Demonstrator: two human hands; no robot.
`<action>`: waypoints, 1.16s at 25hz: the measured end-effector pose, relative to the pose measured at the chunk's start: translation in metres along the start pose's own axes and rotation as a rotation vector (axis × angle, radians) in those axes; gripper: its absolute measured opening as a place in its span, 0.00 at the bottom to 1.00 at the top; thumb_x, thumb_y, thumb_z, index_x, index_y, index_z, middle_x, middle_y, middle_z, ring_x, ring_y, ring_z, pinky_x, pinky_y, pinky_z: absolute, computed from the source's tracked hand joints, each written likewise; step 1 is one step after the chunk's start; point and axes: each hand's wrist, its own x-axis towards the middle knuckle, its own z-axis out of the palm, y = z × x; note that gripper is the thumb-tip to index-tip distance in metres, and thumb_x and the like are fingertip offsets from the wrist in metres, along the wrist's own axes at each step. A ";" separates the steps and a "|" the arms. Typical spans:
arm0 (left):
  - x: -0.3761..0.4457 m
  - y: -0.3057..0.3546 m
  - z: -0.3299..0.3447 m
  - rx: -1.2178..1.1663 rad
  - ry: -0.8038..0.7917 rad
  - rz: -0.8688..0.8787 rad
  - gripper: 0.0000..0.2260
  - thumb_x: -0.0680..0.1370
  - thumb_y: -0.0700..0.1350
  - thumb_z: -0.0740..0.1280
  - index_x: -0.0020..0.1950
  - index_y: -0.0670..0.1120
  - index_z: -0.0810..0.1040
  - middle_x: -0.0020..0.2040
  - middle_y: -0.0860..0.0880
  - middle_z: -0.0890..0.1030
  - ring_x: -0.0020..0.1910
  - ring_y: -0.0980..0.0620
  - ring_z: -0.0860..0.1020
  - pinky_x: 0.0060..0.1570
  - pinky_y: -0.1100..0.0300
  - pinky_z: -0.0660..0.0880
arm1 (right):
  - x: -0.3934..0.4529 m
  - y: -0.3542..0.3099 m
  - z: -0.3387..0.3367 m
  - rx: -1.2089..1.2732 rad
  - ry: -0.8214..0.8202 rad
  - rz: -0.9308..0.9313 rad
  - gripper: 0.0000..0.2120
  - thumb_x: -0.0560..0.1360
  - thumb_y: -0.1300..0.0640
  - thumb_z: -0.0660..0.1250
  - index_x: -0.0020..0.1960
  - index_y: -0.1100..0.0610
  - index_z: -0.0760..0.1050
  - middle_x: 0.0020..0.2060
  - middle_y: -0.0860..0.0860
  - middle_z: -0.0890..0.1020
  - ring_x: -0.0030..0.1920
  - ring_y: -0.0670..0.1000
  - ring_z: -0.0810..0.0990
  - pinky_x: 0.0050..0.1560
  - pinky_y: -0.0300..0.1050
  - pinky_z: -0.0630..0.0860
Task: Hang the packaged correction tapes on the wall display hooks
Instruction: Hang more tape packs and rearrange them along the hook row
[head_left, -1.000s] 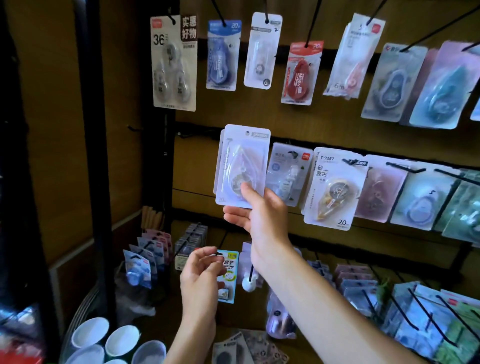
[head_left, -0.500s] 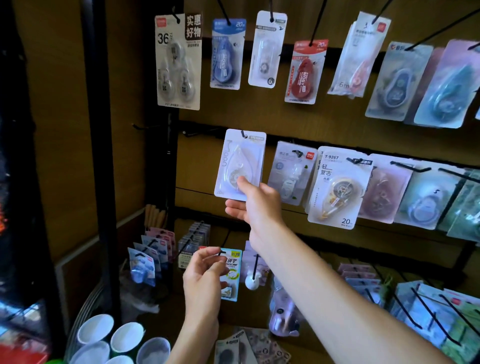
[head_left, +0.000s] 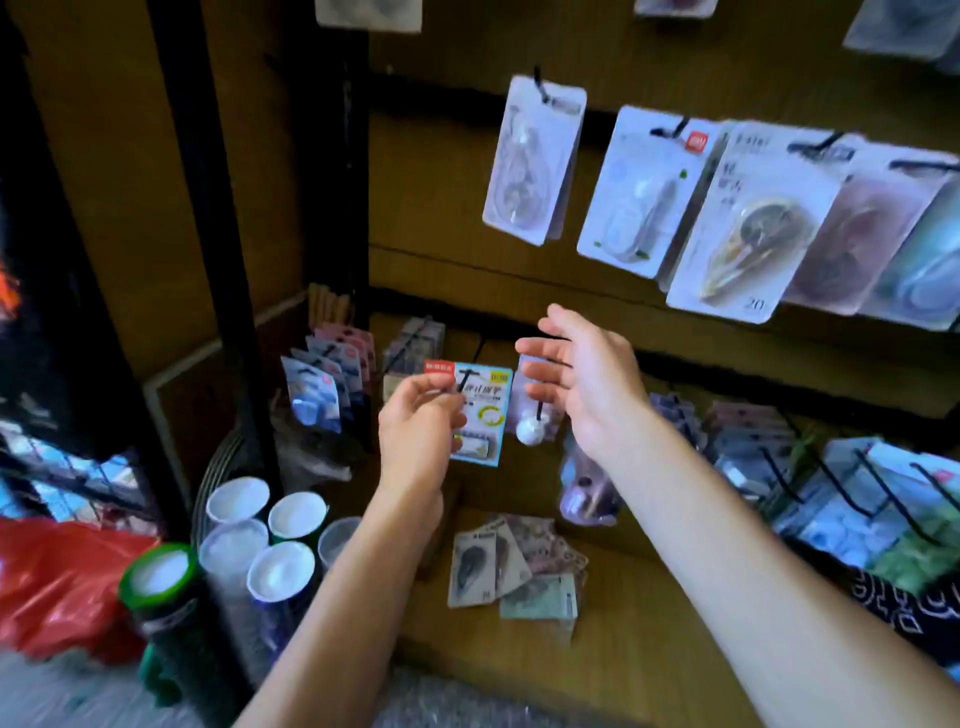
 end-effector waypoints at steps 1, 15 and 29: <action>0.000 -0.008 -0.001 0.033 -0.010 -0.024 0.09 0.77 0.34 0.64 0.52 0.44 0.78 0.43 0.46 0.81 0.38 0.51 0.77 0.35 0.59 0.72 | -0.014 0.025 -0.014 0.018 0.014 -0.023 0.10 0.80 0.53 0.64 0.48 0.60 0.77 0.31 0.54 0.83 0.25 0.49 0.76 0.23 0.39 0.72; -0.004 -0.276 -0.063 0.838 -0.141 -0.506 0.08 0.76 0.40 0.65 0.52 0.51 0.79 0.52 0.47 0.82 0.51 0.45 0.78 0.51 0.59 0.73 | 0.018 0.333 -0.153 -0.529 0.063 0.583 0.04 0.77 0.61 0.65 0.47 0.57 0.79 0.38 0.55 0.82 0.30 0.52 0.77 0.27 0.40 0.70; 0.039 -0.397 -0.020 1.023 -0.317 -0.355 0.15 0.75 0.45 0.63 0.58 0.41 0.79 0.56 0.42 0.83 0.56 0.41 0.80 0.50 0.63 0.71 | 0.113 0.427 -0.202 -0.315 0.628 0.466 0.01 0.76 0.64 0.68 0.47 0.60 0.77 0.42 0.51 0.79 0.44 0.53 0.76 0.40 0.45 0.73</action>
